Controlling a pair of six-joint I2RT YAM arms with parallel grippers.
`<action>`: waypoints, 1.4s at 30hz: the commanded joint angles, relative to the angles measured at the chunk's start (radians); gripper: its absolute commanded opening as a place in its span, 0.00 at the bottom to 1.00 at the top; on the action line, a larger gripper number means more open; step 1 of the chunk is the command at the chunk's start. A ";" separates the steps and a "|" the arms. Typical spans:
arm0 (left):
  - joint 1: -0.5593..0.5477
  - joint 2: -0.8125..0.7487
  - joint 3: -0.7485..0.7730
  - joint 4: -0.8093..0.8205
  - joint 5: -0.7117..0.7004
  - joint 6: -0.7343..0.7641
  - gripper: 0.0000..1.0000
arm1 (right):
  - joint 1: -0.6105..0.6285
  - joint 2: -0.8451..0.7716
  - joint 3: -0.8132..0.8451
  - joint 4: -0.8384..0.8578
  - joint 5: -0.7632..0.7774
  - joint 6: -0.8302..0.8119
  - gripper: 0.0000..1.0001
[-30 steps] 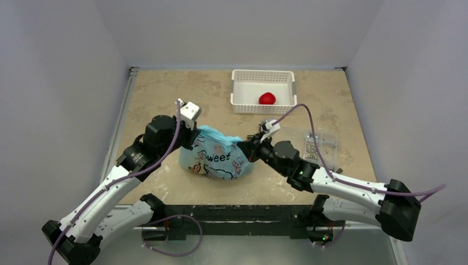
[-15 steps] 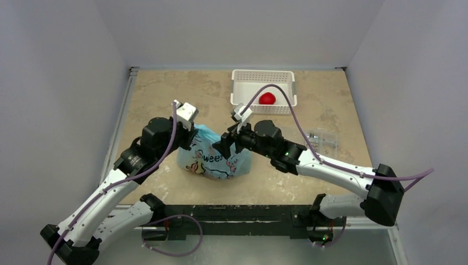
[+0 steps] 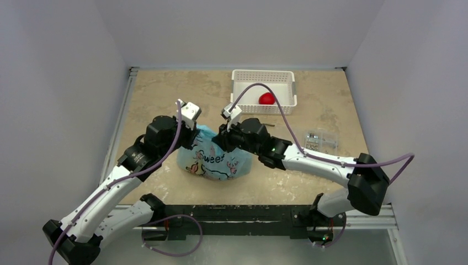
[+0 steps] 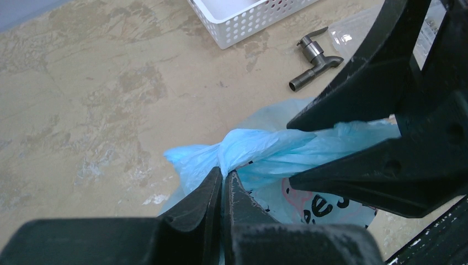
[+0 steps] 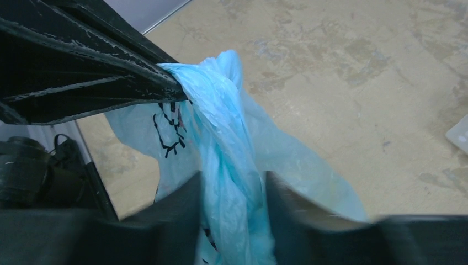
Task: Take the fake fruits out of the plastic bag
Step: Untie the plastic bag at the center of the board.
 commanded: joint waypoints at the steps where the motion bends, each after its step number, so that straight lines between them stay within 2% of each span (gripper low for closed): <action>1: -0.003 -0.001 0.014 0.059 -0.030 0.013 0.00 | 0.004 -0.041 -0.081 0.127 0.130 0.187 0.00; 4: -0.004 -0.005 0.001 0.065 -0.162 0.004 0.00 | 0.002 -0.129 -0.237 0.235 0.222 0.406 0.00; 7: -0.004 -0.026 -0.022 0.080 -0.226 0.007 0.00 | 0.000 -0.210 -0.404 0.348 0.302 0.563 0.00; 11: -0.003 -0.063 -0.025 0.067 -0.254 -0.012 0.00 | -0.002 -0.254 -0.429 0.224 0.438 0.673 0.00; 13: -0.004 -0.074 -0.042 0.085 -0.282 -0.007 0.00 | -0.002 -0.251 -0.403 0.151 0.464 0.645 0.00; 17: -0.004 -0.055 -0.025 0.063 -0.286 -0.013 0.00 | -0.002 -0.256 -0.402 0.148 0.431 0.468 0.00; 21: -0.004 -0.049 -0.043 0.079 -0.270 -0.008 0.00 | -0.002 -0.259 -0.412 0.198 0.253 0.310 0.01; 24: -0.004 -0.010 0.002 0.007 -0.185 -0.041 0.00 | -0.002 -0.243 -0.368 0.182 0.154 0.184 0.06; 28: -0.001 0.077 0.074 -0.099 0.011 -0.041 0.00 | -0.003 -0.244 -0.297 0.084 0.075 0.161 0.07; 31: -0.002 0.118 0.077 -0.094 0.089 -0.036 0.00 | -0.003 -0.266 -0.248 0.006 0.048 0.112 0.24; 39: -0.001 0.071 0.034 -0.048 0.094 -0.026 0.00 | -0.003 -0.297 -0.126 -0.118 0.093 -0.041 0.75; 42: -0.001 0.032 0.013 -0.043 0.101 -0.029 0.00 | -0.012 -0.270 -0.086 -0.090 0.118 -0.067 0.96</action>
